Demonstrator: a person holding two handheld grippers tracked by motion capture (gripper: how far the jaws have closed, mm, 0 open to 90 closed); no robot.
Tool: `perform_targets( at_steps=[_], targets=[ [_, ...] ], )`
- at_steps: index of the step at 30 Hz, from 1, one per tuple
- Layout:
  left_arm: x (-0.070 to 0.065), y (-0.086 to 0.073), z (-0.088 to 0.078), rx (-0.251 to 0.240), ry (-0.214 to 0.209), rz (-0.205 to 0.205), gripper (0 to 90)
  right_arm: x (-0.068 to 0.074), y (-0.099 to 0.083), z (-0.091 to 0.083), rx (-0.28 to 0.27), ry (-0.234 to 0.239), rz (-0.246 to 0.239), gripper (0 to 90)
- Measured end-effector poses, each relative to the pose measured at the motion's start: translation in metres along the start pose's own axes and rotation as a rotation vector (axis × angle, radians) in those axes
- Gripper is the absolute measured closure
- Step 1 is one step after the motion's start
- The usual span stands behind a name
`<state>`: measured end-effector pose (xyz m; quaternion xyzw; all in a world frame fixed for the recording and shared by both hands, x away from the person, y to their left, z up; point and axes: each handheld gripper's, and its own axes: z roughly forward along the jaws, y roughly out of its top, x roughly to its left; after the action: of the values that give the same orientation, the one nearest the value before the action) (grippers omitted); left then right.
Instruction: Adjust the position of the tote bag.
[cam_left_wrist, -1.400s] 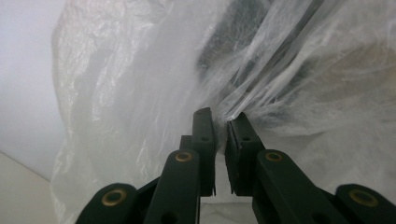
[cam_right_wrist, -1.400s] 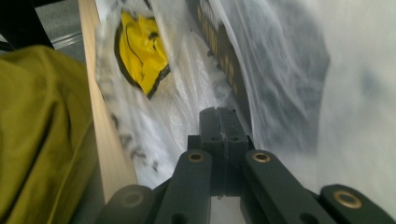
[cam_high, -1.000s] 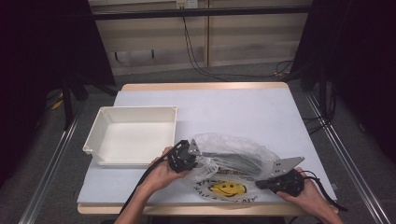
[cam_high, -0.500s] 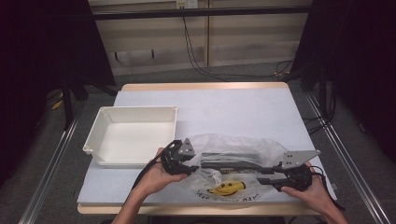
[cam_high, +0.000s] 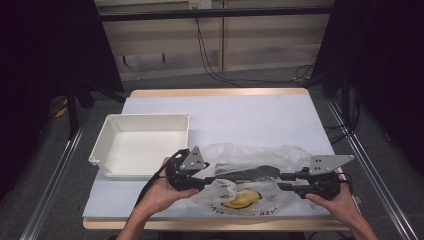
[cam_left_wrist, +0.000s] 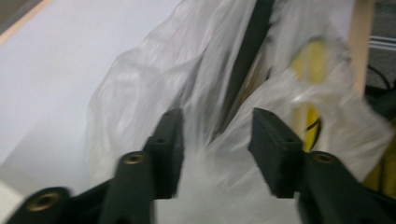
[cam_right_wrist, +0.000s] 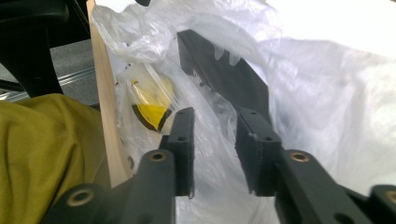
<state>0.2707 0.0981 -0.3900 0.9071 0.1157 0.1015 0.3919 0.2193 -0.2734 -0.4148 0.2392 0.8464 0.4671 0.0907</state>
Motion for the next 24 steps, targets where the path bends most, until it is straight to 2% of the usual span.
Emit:
perform_targets(
  at_steps=[1, 2, 3, 4, 6, 8, 9, 10, 14, 16, 17, 24],
  targets=[
    [-0.002, 0.003, 0.001, -0.016, -0.017, 0.007, 65.5, 0.000, 0.004, -0.001, -0.003, 0.002, -0.008, 73.0],
    [-0.004, 0.004, 0.003, -0.023, -0.033, 0.009, 65.5, 0.000, 0.004, -0.001, -0.003, 0.002, -0.008, 73.0],
    [-0.007, 0.007, 0.006, -0.027, -0.045, 0.010, 70.0, 0.001, 0.007, -0.002, -0.009, 0.009, -0.009, 76.0],
    [-0.010, 0.009, 0.010, -0.019, -0.057, 0.018, 70.0, 0.001, 0.007, -0.002, -0.009, 0.009, -0.009, 76.0],
    [-0.016, 0.011, 0.021, 0.005, -0.082, 0.038, 75.6, 0.002, 0.010, -0.002, -0.007, 0.011, -0.019, 79.3],
    [-0.020, 0.010, 0.031, 0.021, -0.103, 0.041, 76.6, 0.000, 0.012, 0.002, 0.008, 0.018, -0.021, 81.9],
    [-0.024, 0.008, 0.041, 0.041, -0.127, 0.051, 77.3, -0.005, 0.011, 0.010, 0.041, 0.017, -0.020, 85.0],
    [-0.024, 0.008, 0.041, 0.041, -0.127, 0.051, 77.7, -0.005, 0.011, 0.010, 0.041, 0.017, -0.020, 85.0],
    [-0.029, 0.003, 0.051, 0.100, -0.158, 0.072, 77.7, -0.010, 0.010, 0.029, 0.124, 0.019, -0.040, 90.0],
    [-0.030, -0.001, 0.056, 0.116, -0.151, 0.074, 77.7, -0.014, 0.008, 0.036, 0.160, -0.018, -0.042, 90.0],
    [-0.029, -0.003, 0.058, 0.138, -0.157, 0.080, 77.7, -0.016, 0.008, 0.037, 0.159, -0.028, -0.039, 90.0],
    [-0.023, -0.017, 0.068, 0.194, -0.134, 0.074, 78.1, -0.034, 0.009, 0.038, 0.115, -0.063, 0.002, 90.0]
  ],
)
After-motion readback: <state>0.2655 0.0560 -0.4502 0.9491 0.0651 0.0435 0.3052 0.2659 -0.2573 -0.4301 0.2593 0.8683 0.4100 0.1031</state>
